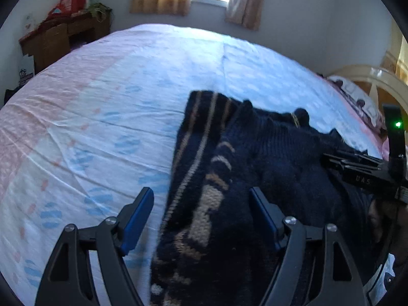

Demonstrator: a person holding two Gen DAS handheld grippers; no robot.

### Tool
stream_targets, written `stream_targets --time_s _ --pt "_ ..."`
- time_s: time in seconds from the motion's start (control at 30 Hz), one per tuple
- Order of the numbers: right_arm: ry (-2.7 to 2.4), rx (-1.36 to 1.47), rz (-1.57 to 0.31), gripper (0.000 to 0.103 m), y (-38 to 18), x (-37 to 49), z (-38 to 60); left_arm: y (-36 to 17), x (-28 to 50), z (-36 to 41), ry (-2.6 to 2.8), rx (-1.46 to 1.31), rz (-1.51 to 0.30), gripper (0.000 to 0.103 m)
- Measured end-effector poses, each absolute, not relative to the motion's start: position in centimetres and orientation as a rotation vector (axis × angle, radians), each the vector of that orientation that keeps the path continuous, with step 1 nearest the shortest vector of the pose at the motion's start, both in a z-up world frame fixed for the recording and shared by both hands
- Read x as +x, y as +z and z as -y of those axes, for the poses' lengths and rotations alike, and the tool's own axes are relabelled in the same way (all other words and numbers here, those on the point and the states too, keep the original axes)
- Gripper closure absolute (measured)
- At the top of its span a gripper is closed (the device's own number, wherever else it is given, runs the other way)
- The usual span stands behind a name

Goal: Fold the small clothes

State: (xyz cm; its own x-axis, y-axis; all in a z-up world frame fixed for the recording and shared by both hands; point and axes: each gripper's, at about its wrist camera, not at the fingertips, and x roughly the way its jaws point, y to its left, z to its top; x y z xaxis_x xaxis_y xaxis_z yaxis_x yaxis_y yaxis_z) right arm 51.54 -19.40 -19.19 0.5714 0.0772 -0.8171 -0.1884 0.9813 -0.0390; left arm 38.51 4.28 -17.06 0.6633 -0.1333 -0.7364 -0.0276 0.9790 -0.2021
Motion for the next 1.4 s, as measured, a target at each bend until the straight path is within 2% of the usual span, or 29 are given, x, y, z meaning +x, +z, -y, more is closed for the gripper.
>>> stream_targets --time_s 0.13,0.23,0.4,0.7,0.97,1.4 --pt "0.129 -0.120 -0.892 0.053 -17.6 49.8 20.3 -17.2 38.1 -3.9 -0.066 -0.184 -0.830 0.024" --pt "0.147 -0.036 -0.916 0.051 -16.1 47.3 22.7 -17.0 37.5 -3.3 -0.062 -0.142 -0.814 0.024" --pt "0.023 -0.092 -0.934 0.051 -15.7 41.9 27.3 -17.1 37.6 -2.6 -0.053 -0.081 -0.808 0.024" --pt "-0.065 0.001 -0.984 0.051 -19.0 36.6 34.4 -17.3 37.6 -2.2 -0.027 -0.040 -0.808 0.021" --pt "-0.034 0.032 -0.896 0.051 -17.5 31.9 33.9 -17.5 37.7 -2.4 -0.031 -0.063 -0.820 0.016" --pt "-0.013 0.106 -0.926 0.052 -19.7 30.3 35.9 -17.5 35.2 -3.7 -0.026 -0.108 -0.827 0.008"
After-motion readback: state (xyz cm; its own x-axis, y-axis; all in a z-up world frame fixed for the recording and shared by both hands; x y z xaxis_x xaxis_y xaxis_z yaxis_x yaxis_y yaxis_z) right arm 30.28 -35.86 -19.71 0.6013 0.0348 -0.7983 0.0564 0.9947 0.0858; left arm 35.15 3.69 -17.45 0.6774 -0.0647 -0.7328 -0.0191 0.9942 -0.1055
